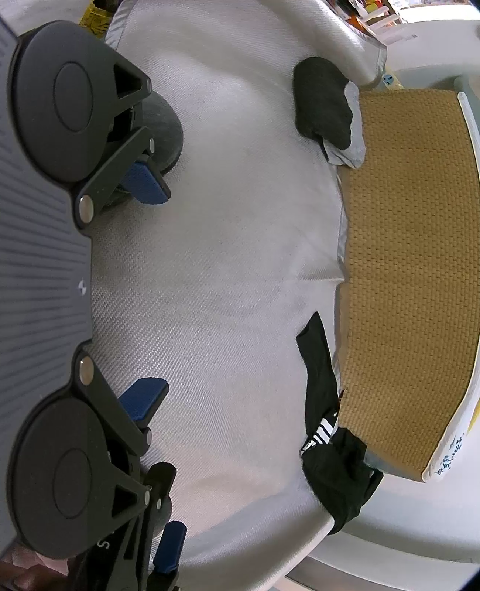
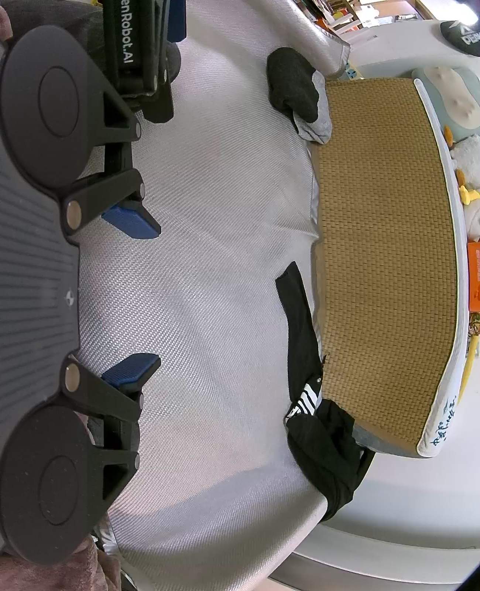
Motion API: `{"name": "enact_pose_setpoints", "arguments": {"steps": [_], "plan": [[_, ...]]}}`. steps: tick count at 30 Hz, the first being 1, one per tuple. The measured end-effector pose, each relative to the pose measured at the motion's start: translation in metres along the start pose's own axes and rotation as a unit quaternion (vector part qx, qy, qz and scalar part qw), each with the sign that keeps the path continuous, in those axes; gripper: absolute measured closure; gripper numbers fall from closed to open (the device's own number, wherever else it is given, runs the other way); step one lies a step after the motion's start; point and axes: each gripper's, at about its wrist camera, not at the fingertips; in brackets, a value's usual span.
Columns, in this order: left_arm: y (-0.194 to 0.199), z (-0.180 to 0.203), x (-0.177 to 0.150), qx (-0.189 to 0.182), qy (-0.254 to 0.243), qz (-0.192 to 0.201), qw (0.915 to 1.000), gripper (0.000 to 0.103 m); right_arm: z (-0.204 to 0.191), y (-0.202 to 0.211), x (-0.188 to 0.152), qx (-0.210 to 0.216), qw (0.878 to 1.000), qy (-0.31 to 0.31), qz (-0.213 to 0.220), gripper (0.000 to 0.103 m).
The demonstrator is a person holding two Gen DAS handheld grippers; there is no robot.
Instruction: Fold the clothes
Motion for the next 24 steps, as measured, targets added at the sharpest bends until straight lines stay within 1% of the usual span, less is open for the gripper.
{"name": "enact_pose_setpoints", "arguments": {"steps": [3, 4, 6, 24], "plan": [[0.0003, 0.0029, 0.0014, -0.002, -0.004, 0.001, 1.0, 0.0, 0.0002, 0.0006, 0.0015, 0.002, 1.0, -0.003, 0.003, 0.031], [0.0008, 0.0005, 0.0019, -0.009, 0.004, 0.001, 1.0, 0.0, 0.0002, 0.0008, 0.0024, 0.002, 1.0, -0.003, 0.003, 0.031], [-0.0006, 0.0039, 0.001, -0.002, 0.002, -0.001, 1.0, 0.0, -0.0003, 0.0018, 0.0039, 0.002, 1.0, -0.003, 0.004, 0.031], [-0.0031, -0.0005, -0.0031, 0.002, 0.001, 0.0, 1.0, 0.0, -0.0038, 0.0007, -0.0023, -0.002, 1.0, -0.004, 0.004, 0.031]]}}
Point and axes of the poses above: each gripper's, at about its wrist camera, not at the fingertips, and y roughly against the way its jaws point, z to its right, x to its top, and after that the axes turned 8 degrees about x, right-handed
